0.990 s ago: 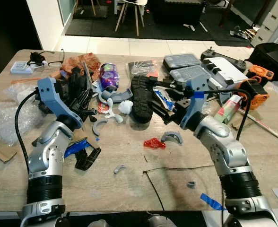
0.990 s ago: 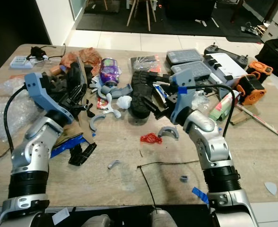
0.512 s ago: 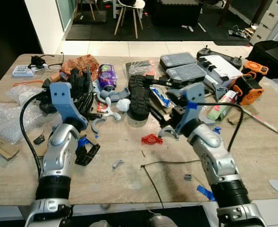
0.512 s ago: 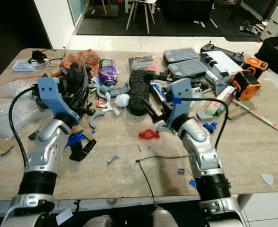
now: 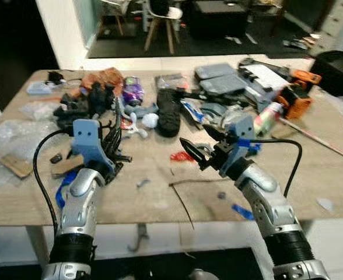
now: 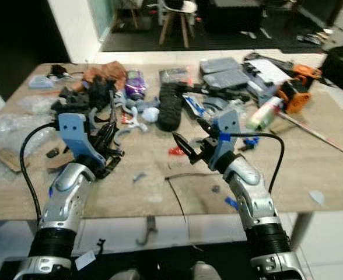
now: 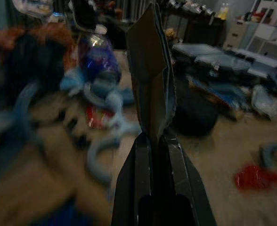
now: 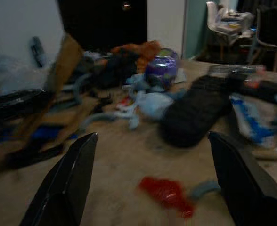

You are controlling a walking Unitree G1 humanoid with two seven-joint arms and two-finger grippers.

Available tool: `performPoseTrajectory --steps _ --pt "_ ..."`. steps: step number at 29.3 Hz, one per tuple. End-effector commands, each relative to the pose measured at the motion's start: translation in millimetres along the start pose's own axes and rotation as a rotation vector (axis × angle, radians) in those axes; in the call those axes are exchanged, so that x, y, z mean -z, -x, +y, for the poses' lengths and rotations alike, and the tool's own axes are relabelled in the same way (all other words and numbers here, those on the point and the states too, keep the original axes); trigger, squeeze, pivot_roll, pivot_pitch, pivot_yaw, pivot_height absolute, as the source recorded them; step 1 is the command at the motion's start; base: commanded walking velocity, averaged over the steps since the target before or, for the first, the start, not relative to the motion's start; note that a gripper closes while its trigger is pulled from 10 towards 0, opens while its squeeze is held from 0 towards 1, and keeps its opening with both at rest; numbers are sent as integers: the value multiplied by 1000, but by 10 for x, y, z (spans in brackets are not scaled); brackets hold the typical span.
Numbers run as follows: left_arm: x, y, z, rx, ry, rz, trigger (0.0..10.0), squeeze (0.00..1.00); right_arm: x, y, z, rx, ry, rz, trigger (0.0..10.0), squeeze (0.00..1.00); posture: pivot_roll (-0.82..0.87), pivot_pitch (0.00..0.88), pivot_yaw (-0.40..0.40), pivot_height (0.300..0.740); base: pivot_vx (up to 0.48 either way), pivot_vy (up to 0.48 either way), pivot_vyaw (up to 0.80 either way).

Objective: Picking trash to rubbish bin

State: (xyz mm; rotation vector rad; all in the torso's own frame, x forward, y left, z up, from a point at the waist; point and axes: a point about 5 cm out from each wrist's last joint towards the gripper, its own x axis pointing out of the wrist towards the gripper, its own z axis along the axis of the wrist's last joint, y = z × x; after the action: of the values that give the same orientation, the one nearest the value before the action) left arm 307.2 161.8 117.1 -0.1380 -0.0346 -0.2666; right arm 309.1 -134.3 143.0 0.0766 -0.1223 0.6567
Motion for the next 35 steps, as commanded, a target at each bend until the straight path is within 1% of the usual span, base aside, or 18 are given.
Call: performPoseTrajectory --steps 1,3,6,8,10,14,16,18,19,21,26,29,32,35 --pt "21 21 -2 -11 -9 1 10000 0 15 -2 25 -20 -3 -4 10000 0 2 0 -21 740 -334 0 0" --pt "17 19 -14 -1 -15 1 10000 0 17 5 26 -22 0 -4 10000 0 0 0 -18 740 -334 0 0" --pt "16 45 -86 26 -46 -3 10000 0 15 38 45 -55 -1 -1 10000 0 8 0 -21 740 -331 0 0" --pt "-2 95 -144 27 -46 -19 10000 0 0 65 76 -82 9 -1 10000 0 1 0 -33 740 -334 0 0" --pt "-4 111 -160 26 -47 -24 10000 0 -5 73 85 -89 14 -3 10000 0 1 0 -33 740 -332 0 0" --pt "-49 139 -177 23 -74 -47 10000 0 -86 97 167 -162 14 -25 10000 0 -6 0 -50 740 -341 0 0" --pt "-58 139 -175 26 -79 -49 10000 0 -102 97 183 -175 14 -30 10000 0 -6 0 -50 740 -345 0 0" --pt "-63 162 -234 53 -92 -50 10000 0 -174 114 276 -241 29 -42 10000 0 -12 0 -50 740 -345 0 0" --pt "-63 162 -234 53 -92 -50 10000 0 -174 114 276 -241 29 -42 10000 0 -12 0 -50 740 -345 0 0" --pt "-67 177 -265 59 -95 -52 10000 0 -218 115 336 -274 37 -54 10000 0 -9 0 -52 740 -347 0 0" --pt "-93 166 -244 54 -95 -54 10000 0 -245 57 333 -269 32 -64 10000 0 -4 0 -50 740 -349 0 0" --pt "-109 138 -257 81 -115 -47 10000 0 -249 6 322 -241 32 -60 10000 0 -1 0 -35 740 -351 0 0" --pt "-124 105 -252 86 -127 -47 10000 0 -215 -17 313 -223 30 -50 10000 0 11 0 -38 740 -347 0 0" --pt "-150 86 -253 103 -132 -49 10000 0 -210 -54 335 -222 30 -47 10000 0 18 0 -36 740 -285 0 0"
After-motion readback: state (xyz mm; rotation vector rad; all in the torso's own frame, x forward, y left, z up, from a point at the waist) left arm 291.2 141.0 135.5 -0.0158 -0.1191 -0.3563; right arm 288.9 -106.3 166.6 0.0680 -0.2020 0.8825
